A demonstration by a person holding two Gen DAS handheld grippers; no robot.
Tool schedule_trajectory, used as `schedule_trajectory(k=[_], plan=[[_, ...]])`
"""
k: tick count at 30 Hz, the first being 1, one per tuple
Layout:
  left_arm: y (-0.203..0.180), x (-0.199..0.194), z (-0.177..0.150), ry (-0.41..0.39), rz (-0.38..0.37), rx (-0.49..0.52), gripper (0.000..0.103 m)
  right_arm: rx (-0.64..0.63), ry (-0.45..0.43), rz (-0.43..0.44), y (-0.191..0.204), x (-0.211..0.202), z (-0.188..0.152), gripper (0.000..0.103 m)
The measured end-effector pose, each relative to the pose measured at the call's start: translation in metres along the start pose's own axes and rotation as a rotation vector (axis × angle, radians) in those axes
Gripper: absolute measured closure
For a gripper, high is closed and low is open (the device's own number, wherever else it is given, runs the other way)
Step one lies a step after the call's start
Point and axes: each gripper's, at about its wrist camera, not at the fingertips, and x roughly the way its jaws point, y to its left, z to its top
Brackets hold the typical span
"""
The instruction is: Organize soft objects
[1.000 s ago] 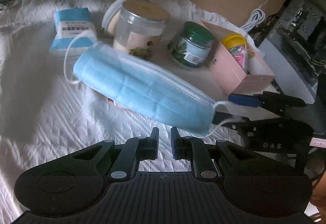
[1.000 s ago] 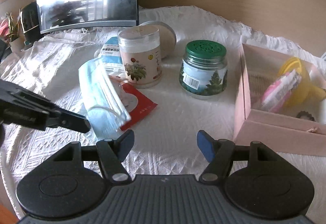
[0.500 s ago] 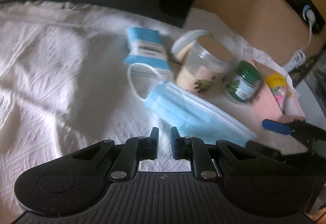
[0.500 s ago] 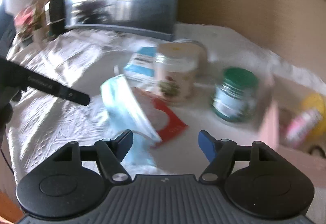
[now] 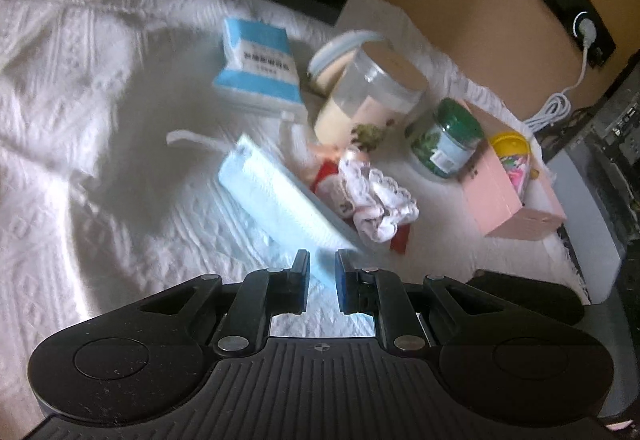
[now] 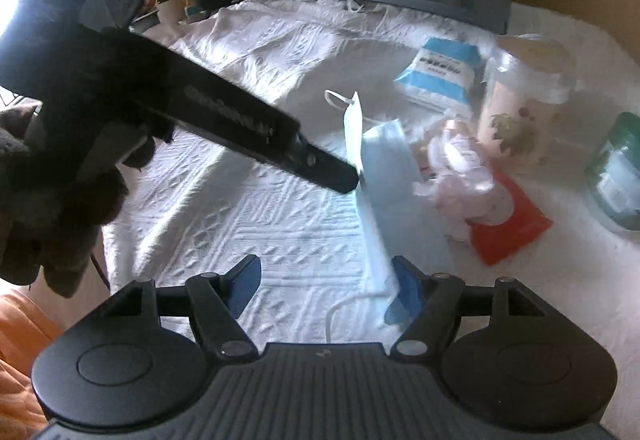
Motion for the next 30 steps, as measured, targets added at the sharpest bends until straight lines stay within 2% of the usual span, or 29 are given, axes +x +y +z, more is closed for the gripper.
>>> schedule_trajectory(k=[4, 9, 13, 16, 18, 25, 26, 29, 30], plan=[[-0.009, 0.023, 0.005, 0.008, -0.004, 0.011, 0.088, 0.021, -0.029, -0.073, -0.017, -0.016, -0.003, 0.031], [-0.022, 0.052, 0.010, 0.044, 0.059, 0.050, 0.088, 0.100, -0.050, -0.151, -0.042, -0.026, -0.007, 0.031], [-0.021, 0.052, 0.009, 0.042, 0.056, 0.051, 0.088, 0.152, 0.000, -0.119, -0.055, -0.006, -0.010, 0.035], [-0.015, 0.049, 0.011, 0.045, 0.048, 0.034, 0.088, 0.145, -0.007, -0.117, -0.052, 0.004, -0.008, 0.053], [-0.012, 0.046, 0.012, 0.040, 0.051, 0.024, 0.088, 0.140, 0.004, -0.083, -0.046, 0.008, -0.003, 0.066], [-0.002, 0.033, 0.017, 0.011, 0.080, 0.007, 0.087, 0.067, 0.018, 0.049, 0.005, 0.026, 0.007, 0.067], [-0.004, 0.032, 0.017, 0.015, 0.083, 0.021, 0.086, 0.053, 0.015, 0.059, 0.012, 0.028, 0.009, 0.073], [-0.009, 0.029, 0.015, 0.024, 0.115, 0.077, 0.085, 0.018, 0.009, 0.041, 0.020, 0.030, 0.009, 0.073], [-0.010, 0.029, 0.014, 0.031, 0.112, 0.080, 0.085, 0.022, 0.009, 0.037, 0.017, 0.029, 0.009, 0.068]])
